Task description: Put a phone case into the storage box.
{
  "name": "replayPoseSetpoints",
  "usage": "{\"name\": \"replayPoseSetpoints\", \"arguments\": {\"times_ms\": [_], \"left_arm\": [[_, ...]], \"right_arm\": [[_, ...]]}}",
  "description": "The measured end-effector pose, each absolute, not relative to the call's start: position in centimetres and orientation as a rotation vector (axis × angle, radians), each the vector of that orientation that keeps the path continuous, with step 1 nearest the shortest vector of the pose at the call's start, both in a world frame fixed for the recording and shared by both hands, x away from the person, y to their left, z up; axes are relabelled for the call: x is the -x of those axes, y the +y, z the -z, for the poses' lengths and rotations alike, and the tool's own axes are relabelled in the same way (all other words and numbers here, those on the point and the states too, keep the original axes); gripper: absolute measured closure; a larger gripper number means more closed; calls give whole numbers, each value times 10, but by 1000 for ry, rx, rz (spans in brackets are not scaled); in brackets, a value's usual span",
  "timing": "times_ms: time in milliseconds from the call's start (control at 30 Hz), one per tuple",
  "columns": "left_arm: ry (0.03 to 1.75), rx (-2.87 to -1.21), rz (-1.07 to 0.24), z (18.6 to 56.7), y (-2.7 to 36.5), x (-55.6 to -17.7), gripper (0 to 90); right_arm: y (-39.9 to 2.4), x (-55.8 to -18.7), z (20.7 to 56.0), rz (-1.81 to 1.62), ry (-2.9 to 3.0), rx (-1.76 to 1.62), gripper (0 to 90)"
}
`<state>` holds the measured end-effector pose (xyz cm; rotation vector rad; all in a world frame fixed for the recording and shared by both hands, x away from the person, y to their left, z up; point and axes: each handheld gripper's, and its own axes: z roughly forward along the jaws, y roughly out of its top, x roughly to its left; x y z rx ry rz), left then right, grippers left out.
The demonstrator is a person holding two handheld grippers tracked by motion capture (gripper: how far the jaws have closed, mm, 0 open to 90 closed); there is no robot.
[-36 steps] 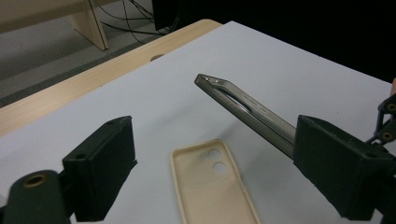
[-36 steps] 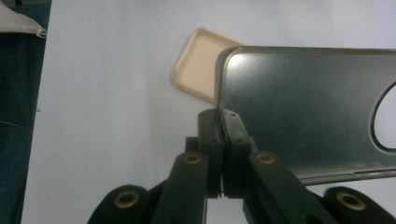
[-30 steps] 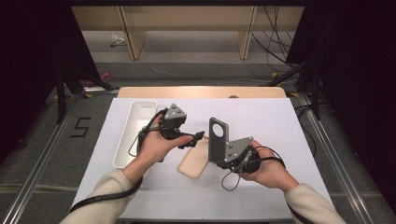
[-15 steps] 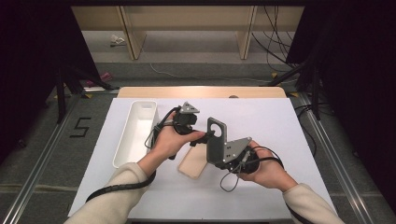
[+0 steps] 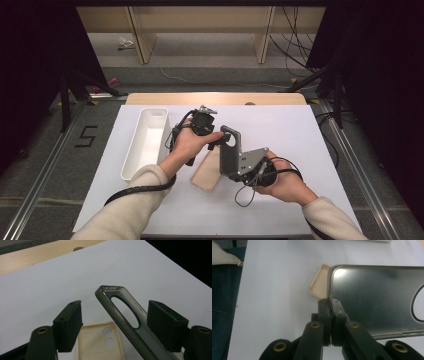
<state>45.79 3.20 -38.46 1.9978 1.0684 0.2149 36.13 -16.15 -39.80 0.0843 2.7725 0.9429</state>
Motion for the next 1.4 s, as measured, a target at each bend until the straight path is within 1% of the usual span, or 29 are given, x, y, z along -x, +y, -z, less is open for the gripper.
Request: {"name": "replayPoseSetpoints", "arguments": {"times_ms": [67, 167, 433, 867, 1100, 1233, 1400], "left_arm": [[1084, -1993, -206, 386, 33, -461, 351], [1107, -1990, -177, 387, 35, -466, 402], [1151, -1978, -129, 390, 36, -472, 506], [1227, -1964, -57, 390, 34, -474, 597], [1245, -1919, -25, 387, 32, -473, 686], [1222, -1890, -15, 381, 28, -468, 730], [1203, -1826, 36, 373, 22, -463, 802]], "right_arm": [[-161, -361, 398, -936, 2774, -81, 890], [-160, -361, 398, -941, 2773, -75, 890], [-159, -360, 397, -937, 2776, -63, 890], [-158, -359, 398, -932, 2775, -61, 890], [-157, -359, 399, -931, 2781, -51, 891], [-155, -359, 403, -913, 2798, -39, 892], [-153, -360, 407, -879, 2808, -37, 891]]}}
